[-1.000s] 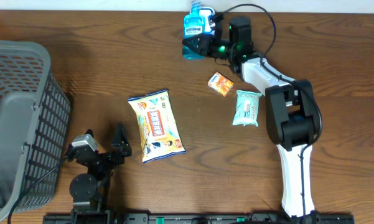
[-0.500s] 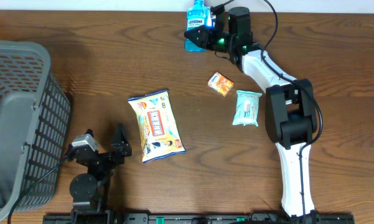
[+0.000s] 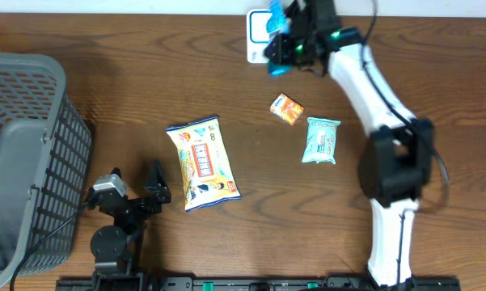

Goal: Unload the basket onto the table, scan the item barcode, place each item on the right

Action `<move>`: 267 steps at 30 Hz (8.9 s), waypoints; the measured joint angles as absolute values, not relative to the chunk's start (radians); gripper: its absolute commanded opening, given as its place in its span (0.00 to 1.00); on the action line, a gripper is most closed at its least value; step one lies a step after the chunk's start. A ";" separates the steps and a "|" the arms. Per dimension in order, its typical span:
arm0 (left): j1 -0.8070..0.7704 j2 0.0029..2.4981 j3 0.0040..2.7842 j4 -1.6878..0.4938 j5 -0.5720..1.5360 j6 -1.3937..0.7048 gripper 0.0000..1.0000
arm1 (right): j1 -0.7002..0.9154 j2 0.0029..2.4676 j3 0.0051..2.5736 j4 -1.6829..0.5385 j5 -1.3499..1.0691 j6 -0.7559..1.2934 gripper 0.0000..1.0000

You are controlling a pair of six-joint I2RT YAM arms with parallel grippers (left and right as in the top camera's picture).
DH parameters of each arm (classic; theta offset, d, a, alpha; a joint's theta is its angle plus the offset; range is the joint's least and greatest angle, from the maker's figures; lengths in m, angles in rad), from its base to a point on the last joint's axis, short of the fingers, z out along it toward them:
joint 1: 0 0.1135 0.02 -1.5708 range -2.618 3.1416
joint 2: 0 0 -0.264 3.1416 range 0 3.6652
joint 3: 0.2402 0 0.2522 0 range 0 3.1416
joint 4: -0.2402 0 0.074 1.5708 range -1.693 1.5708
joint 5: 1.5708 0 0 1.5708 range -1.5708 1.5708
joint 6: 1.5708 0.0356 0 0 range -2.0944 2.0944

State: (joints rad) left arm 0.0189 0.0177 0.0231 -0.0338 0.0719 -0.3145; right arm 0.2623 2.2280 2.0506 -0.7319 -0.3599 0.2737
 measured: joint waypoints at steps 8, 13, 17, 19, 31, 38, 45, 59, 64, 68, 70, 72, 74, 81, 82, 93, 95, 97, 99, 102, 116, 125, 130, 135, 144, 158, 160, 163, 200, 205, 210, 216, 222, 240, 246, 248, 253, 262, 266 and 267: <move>0.019 0.018 0.023 -0.034 0.072 -0.315 0.97 | 0.223 1.872 2.133 -1.126 0.250 0.213 0.01; 0.019 0.018 0.023 -0.034 0.072 -0.315 0.97 | 0.048 1.879 2.066 -1.216 0.527 0.305 0.01; 0.019 0.018 0.023 -0.034 0.072 -0.315 0.97 | -0.096 1.922 1.918 -1.137 0.582 0.348 0.01; 0.019 0.018 0.023 -0.034 0.072 -0.315 0.97 | -0.179 1.937 1.811 -1.048 0.593 0.361 0.01; 0.019 0.018 0.023 -0.034 0.072 -0.315 0.97 | -0.589 1.941 1.392 -0.611 0.513 0.347 0.04; 0.019 0.018 0.023 -0.034 0.072 -0.315 0.97 | -0.743 1.941 1.388 -0.519 0.324 0.302 0.09; 0.019 0.018 0.023 -0.034 0.072 -0.315 0.97 | -0.798 1.941 1.388 -0.476 0.228 0.277 0.24; 0.019 0.018 0.023 -0.034 0.072 -0.315 0.97 | -0.797 1.932 1.389 -0.522 0.095 0.276 0.99; 0.019 0.018 0.023 -0.034 0.072 -0.315 0.97 | -0.797 1.847 1.389 -0.539 -0.032 0.278 0.99; 0.019 0.018 0.023 -0.034 0.072 -0.315 0.97 | -0.783 1.715 1.391 -0.577 -0.203 0.321 0.99; 0.019 0.018 0.023 -0.034 0.072 -0.315 0.97 | -0.757 1.658 1.394 -0.602 -0.299 0.357 0.99; 0.019 0.018 0.023 -0.034 0.072 -0.315 0.97 | -0.710 1.620 1.399 -0.634 -0.399 0.390 0.99; 0.019 0.018 0.023 -0.034 0.072 -0.315 0.97 | -0.639 1.607 1.404 -0.673 -0.501 0.413 0.99; 0.019 0.018 0.023 -0.034 0.072 -0.315 0.97 | -0.229 1.652 1.401 -0.762 -0.713 0.399 0.91; 0.019 0.018 0.023 -0.034 0.072 -0.315 0.97 | -0.164 1.663 1.400 -0.762 -0.721 0.380 0.91; 0.019 0.018 0.023 -0.034 0.072 -0.315 0.97 | 0.432 1.755 1.396 -0.821 -0.133 0.398 0.88; 0.019 0.018 0.023 -0.034 0.072 -0.315 0.97 | 0.499 1.755 1.396 -0.849 0.015 0.415 0.84; 0.019 0.018 0.023 -0.034 0.072 -0.315 0.97 | 0.554 1.756 1.396 -0.880 0.136 0.434 0.71; 0.019 0.018 0.023 -0.034 0.072 -0.315 0.97 | 0.584 1.758 1.396 -0.913 0.239 0.469 0.61; 0.019 0.018 0.023 -0.034 0.072 -0.315 0.97 | 0.580 1.774 1.396 -0.928 0.349 0.505 0.61; 0.019 0.018 0.023 -0.034 0.072 -0.315 0.97 | 0.572 2.009 1.395 -0.931 0.507 0.546 0.62; 0.019 0.018 0.023 -0.034 0.072 -0.315 0.97 | 0.571 2.094 1.396 -0.934 0.542 0.563 0.63; 0.019 0.018 0.023 -0.034 0.072 -0.315 0.97 | 0.563 2.119 1.415 -0.932 0.597 0.591 0.46; 0.019 0.018 0.023 -0.034 0.072 -0.315 0.97 | 0.532 2.156 1.428 -0.927 0.625 0.617 0.15; 0.019 0.018 0.023 -0.034 0.072 -0.315 0.97 | 0.516 2.165 1.437 -0.941 0.622 0.601 0.01; 0.019 0.018 0.023 -0.034 0.072 -0.315 0.97 | 0.460 2.151 1.827 -1.255 -0.298 0.287 0.01; 0.019 0.018 0.023 -0.034 0.072 -0.315 0.97 | 0.442 2.122 1.856 -1.337 -0.426 0.232 0.01; 0.019 0.018 0.023 -0.034 0.072 -0.315 0.97 | 0.406 2.072 1.866 -1.443 -0.595 0.125 0.01; 0.019 0.018 0.023 -0.034 0.072 -0.315 0.97 | 0.392 2.028 1.872 -1.569 -1.512 -1.095 0.01; 0.019 0.018 0.023 -0.034 0.072 -0.315 0.97 | 0.405 2.028 1.872 -1.613 -1.512 -1.135 0.01; 0.019 0.018 0.023 -0.034 0.072 -0.315 0.97 | 0.412 2.026 1.872 -1.694 -1.515 -1.171 0.01; 0.019 0.018 0.023 -0.034 0.072 -0.315 0.97 | 0.437 1.988 1.872 -1.695 -1.515 -1.187 0.01; 0.019 0.018 0.023 -0.034 0.072 -0.315 0.97 | 0.491 1.932 1.872 -1.697 -1.519 -1.179 0.01; 0.019 0.018 0.023 -0.034 0.072 -0.315 0.97 | 0.585 1.930 1.872 -1.697 -1.449 -0.878 0.02; 0.019 0.018 0.023 -0.034 0.072 -0.315 0.97 | 0.609 1.930 1.872 -1.636 -1.303 -0.787 0.02; 0.019 0.018 0.023 -0.034 0.072 -0.315 0.97 | 0.606 1.930 1.872 -1.557 -1.244 -0.719 0.02; 0.019 0.018 0.023 -0.034 0.072 -0.315 0.97 | 0.606 1.930 1.872 -1.309 -0.947 -0.349 0.01; 0.019 0.018 0.023 -0.034 0.072 -0.315 0.97 | 0.623 1.930 1.872 -1.365 -0.271 0.255 0.01; 0.019 0.018 0.023 -0.034 0.072 -0.315 0.97 | 0.633 1.930 1.871 -1.481 -0.131 0.325 0.01; 0.019 0.018 0.023 -0.034 0.072 -0.315 0.97 | 0.633 1.930 1.871 -1.512 -0.102 0.336 0.02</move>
State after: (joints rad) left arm 0.0189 0.0177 0.0227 -0.0338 0.0719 -0.3145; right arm 0.6327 1.9301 1.8713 -1.5120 -0.1017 0.3355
